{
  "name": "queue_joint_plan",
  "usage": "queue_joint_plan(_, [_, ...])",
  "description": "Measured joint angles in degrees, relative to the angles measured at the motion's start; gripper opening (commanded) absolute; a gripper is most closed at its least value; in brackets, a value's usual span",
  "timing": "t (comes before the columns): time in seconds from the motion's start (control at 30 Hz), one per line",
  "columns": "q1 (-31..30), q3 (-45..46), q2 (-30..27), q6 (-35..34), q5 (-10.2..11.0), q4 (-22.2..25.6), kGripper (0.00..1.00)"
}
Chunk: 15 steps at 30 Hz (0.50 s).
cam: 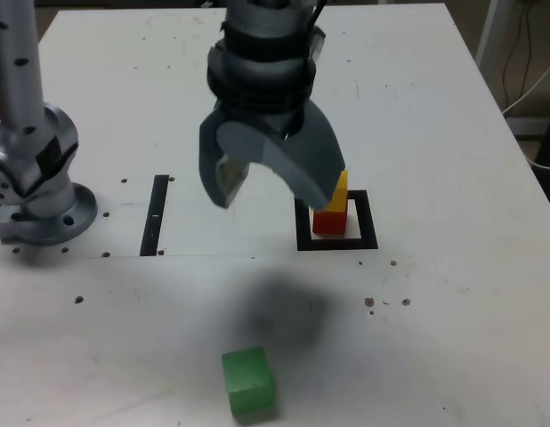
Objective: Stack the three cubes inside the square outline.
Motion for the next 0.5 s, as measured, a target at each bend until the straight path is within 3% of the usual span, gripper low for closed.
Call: queue_joint_plan(0.5, [-12.3, -2.2, 4.2, -7.0, -1.1, -0.2, 0.99])
